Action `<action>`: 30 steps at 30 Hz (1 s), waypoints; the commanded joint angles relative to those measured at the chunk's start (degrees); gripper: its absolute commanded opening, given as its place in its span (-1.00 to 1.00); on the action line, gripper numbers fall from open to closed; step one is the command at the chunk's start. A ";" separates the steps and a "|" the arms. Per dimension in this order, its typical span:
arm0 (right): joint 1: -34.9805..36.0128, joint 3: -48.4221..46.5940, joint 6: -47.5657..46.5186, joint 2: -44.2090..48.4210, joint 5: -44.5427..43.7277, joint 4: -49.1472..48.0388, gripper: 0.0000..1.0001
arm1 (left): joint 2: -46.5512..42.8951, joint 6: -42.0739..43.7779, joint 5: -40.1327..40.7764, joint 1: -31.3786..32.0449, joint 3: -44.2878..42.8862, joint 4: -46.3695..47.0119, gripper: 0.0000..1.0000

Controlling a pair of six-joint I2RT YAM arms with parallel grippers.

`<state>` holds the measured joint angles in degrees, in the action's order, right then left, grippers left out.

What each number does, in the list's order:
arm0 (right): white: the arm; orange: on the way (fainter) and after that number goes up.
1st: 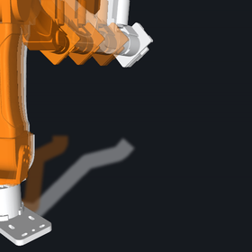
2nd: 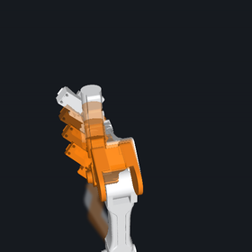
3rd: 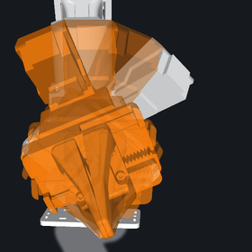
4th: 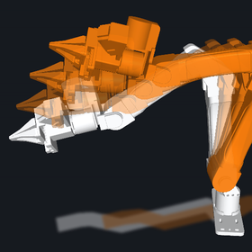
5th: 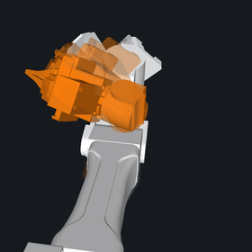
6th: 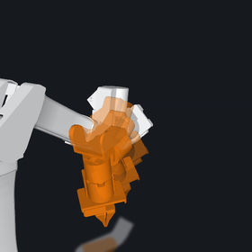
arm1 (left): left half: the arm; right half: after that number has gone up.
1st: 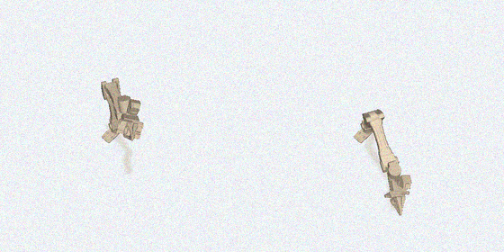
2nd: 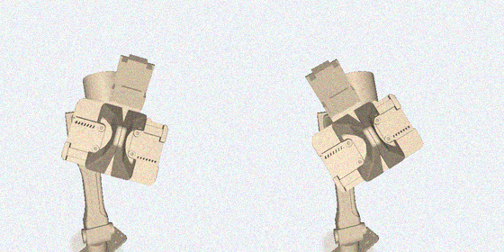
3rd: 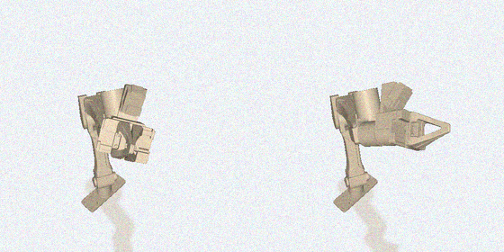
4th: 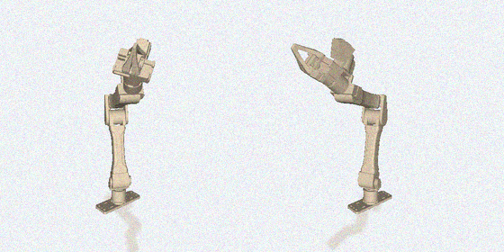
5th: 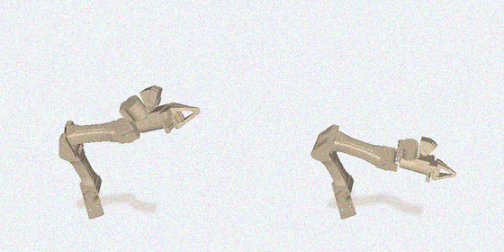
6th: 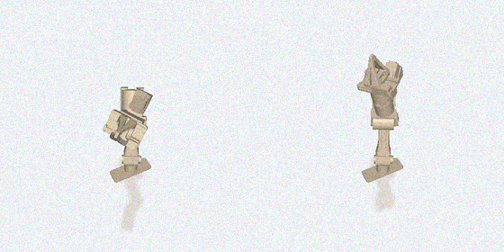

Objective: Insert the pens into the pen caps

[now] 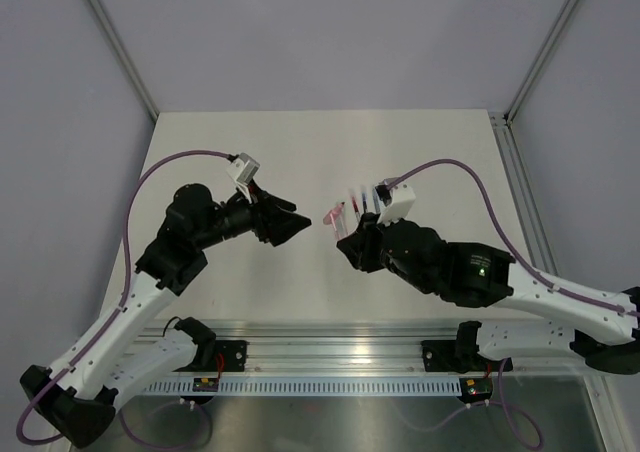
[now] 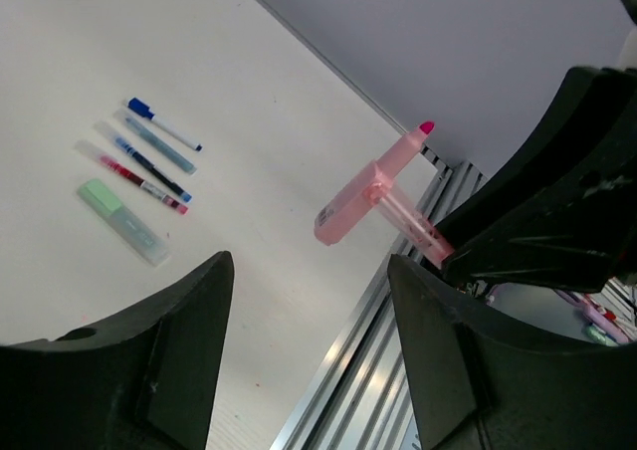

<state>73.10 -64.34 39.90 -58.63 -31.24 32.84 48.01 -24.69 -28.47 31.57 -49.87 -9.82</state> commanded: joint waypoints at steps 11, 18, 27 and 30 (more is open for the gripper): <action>-3.05 -33.83 -1.93 -10.71 17.79 25.51 -0.89 | -6.69 3.86 -3.61 3.50 1.18 7.98 0.33; -3.93 -40.86 -1.49 -15.81 24.04 30.09 -0.90 | -7.93 5.26 -3.17 4.90 1.09 7.54 0.42; -4.46 -40.78 -1.75 -17.39 28.34 28.07 -0.90 | -6.96 5.61 -3.79 5.60 0.74 7.28 0.36; -4.54 -40.87 -2.11 -17.31 28.17 27.37 -0.90 | -6.53 5.62 -4.14 5.87 0.56 7.19 0.27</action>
<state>68.84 -103.09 38.83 -76.05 -6.28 61.82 40.77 -20.34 -31.64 37.06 -48.99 -5.48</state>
